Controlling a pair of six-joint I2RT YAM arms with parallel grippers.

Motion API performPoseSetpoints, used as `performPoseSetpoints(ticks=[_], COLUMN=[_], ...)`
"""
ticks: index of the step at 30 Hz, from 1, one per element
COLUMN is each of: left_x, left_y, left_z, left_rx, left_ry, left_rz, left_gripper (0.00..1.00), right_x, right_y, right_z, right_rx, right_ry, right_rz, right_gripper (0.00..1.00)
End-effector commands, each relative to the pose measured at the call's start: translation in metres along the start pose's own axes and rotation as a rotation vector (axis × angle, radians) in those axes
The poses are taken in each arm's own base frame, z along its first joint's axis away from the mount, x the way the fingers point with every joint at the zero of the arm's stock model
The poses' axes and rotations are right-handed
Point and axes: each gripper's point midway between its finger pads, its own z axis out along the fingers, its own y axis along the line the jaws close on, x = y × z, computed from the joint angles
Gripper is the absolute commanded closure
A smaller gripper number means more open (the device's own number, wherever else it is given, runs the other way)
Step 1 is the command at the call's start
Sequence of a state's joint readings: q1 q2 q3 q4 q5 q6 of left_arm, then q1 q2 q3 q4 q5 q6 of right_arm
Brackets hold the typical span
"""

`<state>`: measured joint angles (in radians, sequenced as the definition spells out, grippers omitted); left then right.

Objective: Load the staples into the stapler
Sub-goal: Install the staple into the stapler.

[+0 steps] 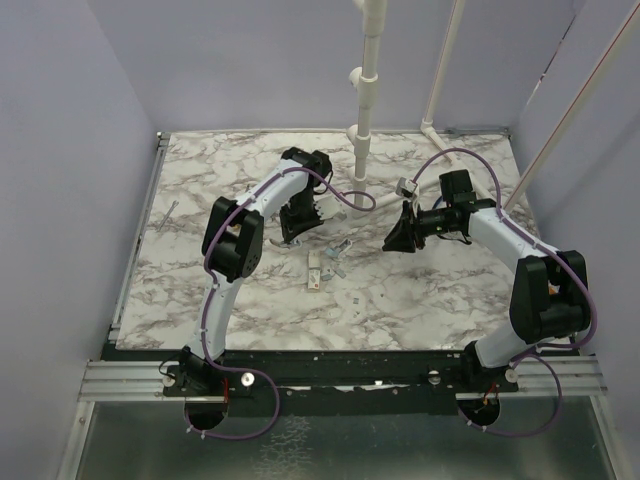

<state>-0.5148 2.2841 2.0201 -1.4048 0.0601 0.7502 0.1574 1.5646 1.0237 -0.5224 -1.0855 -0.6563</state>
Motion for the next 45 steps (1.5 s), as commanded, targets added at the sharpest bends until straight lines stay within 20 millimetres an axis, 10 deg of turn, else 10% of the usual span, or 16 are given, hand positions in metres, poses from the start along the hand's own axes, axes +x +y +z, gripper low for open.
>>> performPoseSetpoints(ticks=[1, 45], left_x=[0.0026, 0.0023], left_y=[-0.0052, -0.0048], left_z=[0.0077, 0.0126], left_rx=[0.032, 0.027], left_ry=[0.028, 0.050], left_rz=[0.023, 0.035], left_gripper=[1.00, 1.00], right_x=[-0.0017, -0.0022], right_y=[0.0002, 0.0000], right_z=[0.0006, 0.0004], right_rx=[-0.015, -0.014], right_ry=[0.001, 0.002], right_rz=[0.004, 0.005], right_gripper=[0.68, 0.68])
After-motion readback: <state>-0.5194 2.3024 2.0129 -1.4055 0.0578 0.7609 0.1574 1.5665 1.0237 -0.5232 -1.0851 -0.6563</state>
